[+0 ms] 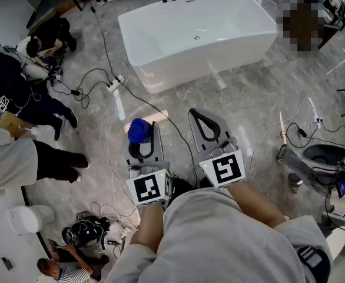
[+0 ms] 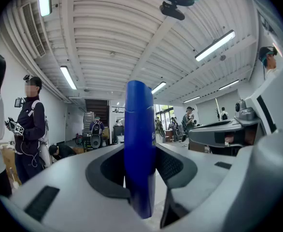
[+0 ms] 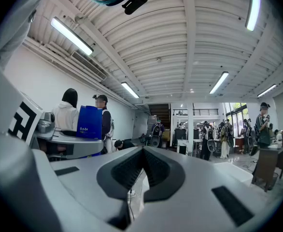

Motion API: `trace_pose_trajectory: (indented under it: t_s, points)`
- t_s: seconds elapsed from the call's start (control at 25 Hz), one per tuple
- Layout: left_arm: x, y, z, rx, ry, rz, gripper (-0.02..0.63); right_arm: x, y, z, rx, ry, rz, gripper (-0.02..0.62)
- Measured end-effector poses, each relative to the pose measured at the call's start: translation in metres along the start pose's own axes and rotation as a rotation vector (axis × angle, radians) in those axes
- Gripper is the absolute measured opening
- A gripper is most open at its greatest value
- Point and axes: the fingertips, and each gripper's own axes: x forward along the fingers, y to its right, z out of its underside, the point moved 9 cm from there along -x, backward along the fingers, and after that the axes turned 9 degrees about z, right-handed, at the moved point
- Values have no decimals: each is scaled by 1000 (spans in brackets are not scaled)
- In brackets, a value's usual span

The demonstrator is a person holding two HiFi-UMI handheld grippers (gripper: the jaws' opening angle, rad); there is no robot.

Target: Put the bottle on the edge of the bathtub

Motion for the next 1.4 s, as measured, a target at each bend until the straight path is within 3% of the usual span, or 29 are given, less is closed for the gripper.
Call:
trace_pose_trajectory:
  t_s: [0.56, 1.04, 1.4]
  points:
    - [-12, -43, 9, -17, -12, 19, 167, 22, -46, 5, 12, -28, -26, 6]
    - [-21, -89, 24, -15, -51, 109, 167, 33, -93, 17, -9, -69, -3, 6]
    - [-4, -84, 32, -40, -60, 166, 167, 32, -83, 24, -15, -98, 43, 6]
